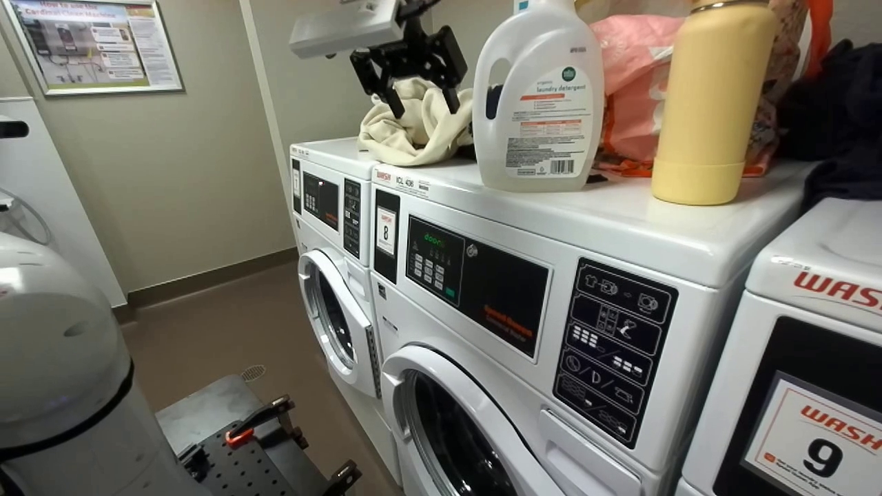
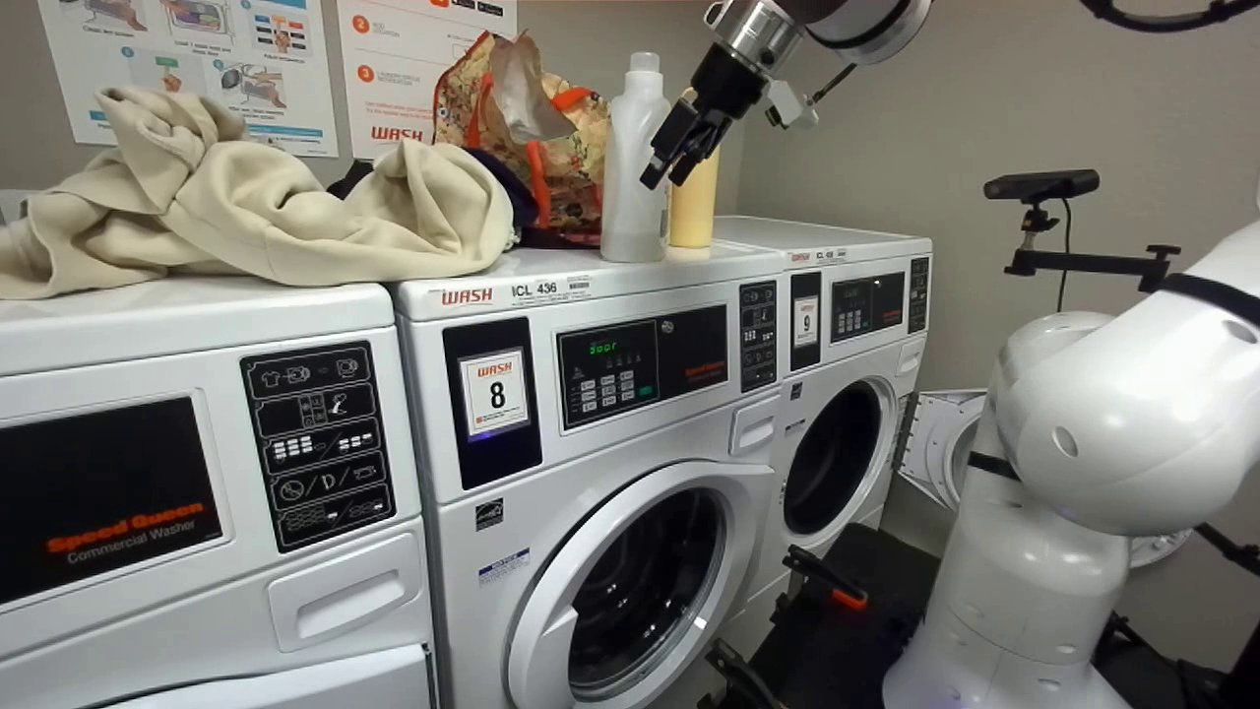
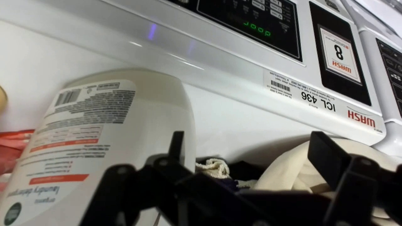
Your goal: Move the white bottle to the right
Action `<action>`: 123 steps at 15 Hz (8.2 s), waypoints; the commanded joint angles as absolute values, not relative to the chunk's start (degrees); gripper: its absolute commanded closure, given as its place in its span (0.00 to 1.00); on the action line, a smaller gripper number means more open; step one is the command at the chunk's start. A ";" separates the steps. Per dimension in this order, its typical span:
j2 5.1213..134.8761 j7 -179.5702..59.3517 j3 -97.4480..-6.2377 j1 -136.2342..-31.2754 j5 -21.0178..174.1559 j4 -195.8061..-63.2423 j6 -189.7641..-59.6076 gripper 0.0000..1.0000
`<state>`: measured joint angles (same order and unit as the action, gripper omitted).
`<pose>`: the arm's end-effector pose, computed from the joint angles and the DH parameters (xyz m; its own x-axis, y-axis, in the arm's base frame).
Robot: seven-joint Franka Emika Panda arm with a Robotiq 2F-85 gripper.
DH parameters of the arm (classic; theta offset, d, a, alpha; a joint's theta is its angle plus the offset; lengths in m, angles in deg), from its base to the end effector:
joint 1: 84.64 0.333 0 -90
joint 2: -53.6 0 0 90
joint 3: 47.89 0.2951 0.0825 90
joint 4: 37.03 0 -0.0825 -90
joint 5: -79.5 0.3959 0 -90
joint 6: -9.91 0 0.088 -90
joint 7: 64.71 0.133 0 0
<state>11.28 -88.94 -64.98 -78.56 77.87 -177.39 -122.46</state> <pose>0.4105 -0.0954 0.5588 0.7951 0.2317 0.5605 0.2363 -0.9695 0.0656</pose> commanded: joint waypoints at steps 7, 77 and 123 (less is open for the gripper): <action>17.77 -96.78 -68.37 -76.27 84.24 -173.66 -129.07 0.00; 20.25 -113.87 -64.21 -95.81 114.35 -173.73 -134.37 0.95; 31.21 -117.19 -77.14 -92.94 91.45 -158.90 -126.32 0.00</action>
<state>33.87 -122.40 -81.88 -88.49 96.08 -158.25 -128.29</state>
